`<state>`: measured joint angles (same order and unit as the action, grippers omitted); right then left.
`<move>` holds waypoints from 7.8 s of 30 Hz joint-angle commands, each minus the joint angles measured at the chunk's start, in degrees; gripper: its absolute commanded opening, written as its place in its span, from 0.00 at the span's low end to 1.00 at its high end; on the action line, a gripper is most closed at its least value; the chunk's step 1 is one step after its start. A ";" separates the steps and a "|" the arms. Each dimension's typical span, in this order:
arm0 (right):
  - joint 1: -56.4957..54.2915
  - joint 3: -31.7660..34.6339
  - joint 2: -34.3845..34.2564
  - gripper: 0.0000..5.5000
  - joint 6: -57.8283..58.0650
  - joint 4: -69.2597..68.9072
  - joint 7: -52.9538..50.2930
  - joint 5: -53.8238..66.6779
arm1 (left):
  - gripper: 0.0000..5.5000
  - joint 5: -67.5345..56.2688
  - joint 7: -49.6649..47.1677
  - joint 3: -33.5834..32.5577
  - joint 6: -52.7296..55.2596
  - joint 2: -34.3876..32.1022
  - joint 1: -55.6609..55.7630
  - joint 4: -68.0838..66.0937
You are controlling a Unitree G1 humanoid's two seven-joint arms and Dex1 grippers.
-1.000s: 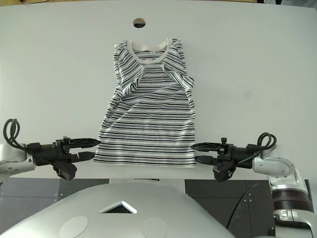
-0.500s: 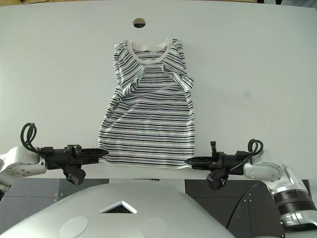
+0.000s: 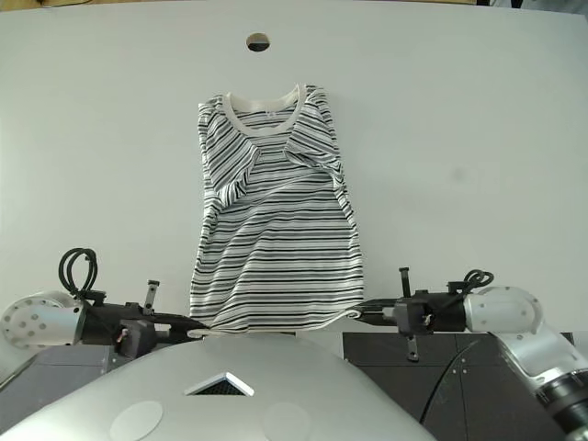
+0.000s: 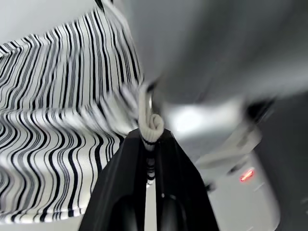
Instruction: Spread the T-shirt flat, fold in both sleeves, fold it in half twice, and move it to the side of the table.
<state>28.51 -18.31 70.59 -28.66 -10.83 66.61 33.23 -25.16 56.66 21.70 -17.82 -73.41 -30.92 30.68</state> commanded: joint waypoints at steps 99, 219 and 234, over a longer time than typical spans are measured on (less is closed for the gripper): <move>-41.98 -4.75 -23.73 0.32 18.93 1.26 5.67 -15.83 | 0.25 101.73 -94.40 31.99 -14.63 30.11 83.83 -71.65; -43.44 -0.42 -49.80 0.30 -14.04 26.88 -31.13 -44.28 | 0.23 7.03 -13.30 -25.13 34.62 41.55 47.93 -59.58; -53.44 -12.58 -25.72 0.30 -3.41 54.55 -53.60 -85.37 | 0.23 9.09 -18.77 -28.06 29.29 45.75 43.97 -53.05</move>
<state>-27.67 -31.11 33.23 -35.15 33.69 10.94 -48.30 -17.31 38.31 -6.36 12.85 -27.97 13.22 -22.32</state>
